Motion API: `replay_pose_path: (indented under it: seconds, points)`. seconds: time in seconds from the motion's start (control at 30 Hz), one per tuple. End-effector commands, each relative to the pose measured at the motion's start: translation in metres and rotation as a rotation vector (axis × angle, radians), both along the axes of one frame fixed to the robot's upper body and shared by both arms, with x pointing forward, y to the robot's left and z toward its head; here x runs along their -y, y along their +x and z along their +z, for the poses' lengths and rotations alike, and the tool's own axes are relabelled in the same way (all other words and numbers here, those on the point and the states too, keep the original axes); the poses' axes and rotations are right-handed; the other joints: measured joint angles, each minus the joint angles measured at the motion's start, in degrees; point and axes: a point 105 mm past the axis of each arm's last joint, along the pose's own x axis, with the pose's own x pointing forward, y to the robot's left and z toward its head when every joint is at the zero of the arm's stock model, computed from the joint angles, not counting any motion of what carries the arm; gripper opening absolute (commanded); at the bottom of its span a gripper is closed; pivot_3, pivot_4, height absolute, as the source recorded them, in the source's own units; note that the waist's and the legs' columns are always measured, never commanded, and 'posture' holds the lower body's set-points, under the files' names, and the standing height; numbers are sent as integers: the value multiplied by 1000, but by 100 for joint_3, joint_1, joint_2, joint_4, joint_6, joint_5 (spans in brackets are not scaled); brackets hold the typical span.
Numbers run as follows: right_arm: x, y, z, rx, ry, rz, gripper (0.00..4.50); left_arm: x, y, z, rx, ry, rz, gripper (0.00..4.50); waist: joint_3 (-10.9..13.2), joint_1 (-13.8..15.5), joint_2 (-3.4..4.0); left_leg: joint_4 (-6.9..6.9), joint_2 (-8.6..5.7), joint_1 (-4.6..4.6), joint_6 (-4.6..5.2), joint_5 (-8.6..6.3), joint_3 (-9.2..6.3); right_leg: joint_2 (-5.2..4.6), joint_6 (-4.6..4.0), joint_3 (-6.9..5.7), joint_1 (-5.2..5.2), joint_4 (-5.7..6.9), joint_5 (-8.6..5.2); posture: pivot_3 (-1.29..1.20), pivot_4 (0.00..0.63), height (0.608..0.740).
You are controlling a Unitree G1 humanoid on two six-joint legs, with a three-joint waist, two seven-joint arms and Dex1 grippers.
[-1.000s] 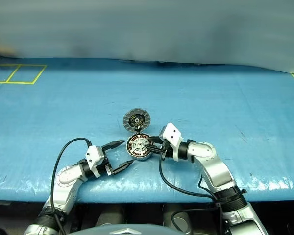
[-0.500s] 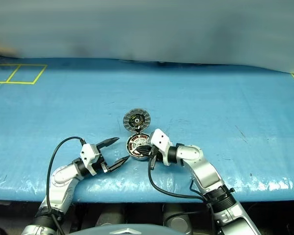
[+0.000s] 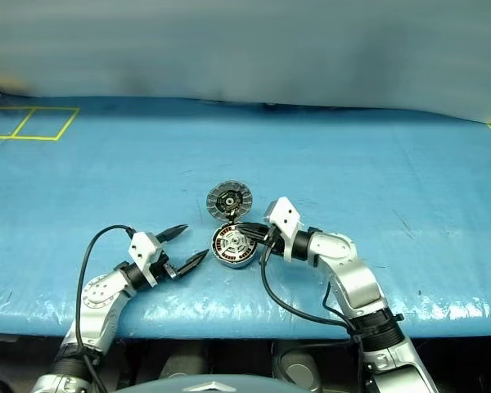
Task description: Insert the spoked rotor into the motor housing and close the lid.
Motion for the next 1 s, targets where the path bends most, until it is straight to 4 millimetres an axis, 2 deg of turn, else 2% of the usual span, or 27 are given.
replay_pose_path:
  seconds: [0.03,0.1,0.2,0.37,0.47,0.5,0.57,0.7,0.87,1.0]
  points:
    - [6,-5,5,8,10,4,35,-8,12,16,26,-15,25,4500,0,6,0,-1,-1,-1,0,0,-1,0,0,-1,0,-1,0,0,150,740]
    - [6,-8,0,-7,2,12,0,-8,19,22,30,-15,13,3868,0,6,0,-1,-1,-1,0,0,0,-1,0,0,-1,-2,0,0,150,740]
    - [6,-15,-9,-34,-13,35,0,-7,40,30,37,5,-6,2860,0,23,-1,0,-1,-2,0,0,-2,1,1,-2,-1,-1,1,0,150,740]
    - [8,-18,-14,-45,-16,23,0,-4,71,46,53,4,-28,1177,2,9,-3,6,-4,-2,-1,1,-1,0,6,-1,4,-3,3,0,150,740]
    - [9,-20,-14,-46,-17,12,0,-8,90,48,44,41,5,166,2,-1,-3,2,-4,-4,0,0,-2,1,32,-2,-1,-4,18,0,150,740]
    - [10,-21,-14,-46,-17,8,0,-8,97,50,44,48,23,16,2,-2,-4,0,-4,-5,0,0,-5,3,33,-3,-1,-4,18,0,150,740]
    - [12,-24,-14,-51,-15,2,0,-1,108,57,27,32,1,16,2,11,-4,0,-4,-12,0,0,-12,6,33,-8,-5,-4,18,0,150,740]
    - [14,-29,-16,-60,-21,-6,0,21,119,75,20,-44,-107,16,3,30,-5,8,-10,-40,0,0,-20,1,42,-14,-21,-8,19,0,150,740]
    - [20,-35,-16,-64,-28,-25,0,54,120,95,11,-78,-285,16,6,37,-10,7,-12,-44,1,0,-22,0,43,-14,-21,-10,18,0,150,740]
    - [25,-36,-16,-55,-35,-61,0,74,112,97,-42,-67,-434,16,7,-9,-11,8,-11,-43,1,0,-23,3,43,-13,-21,-7,18,0,150,740]
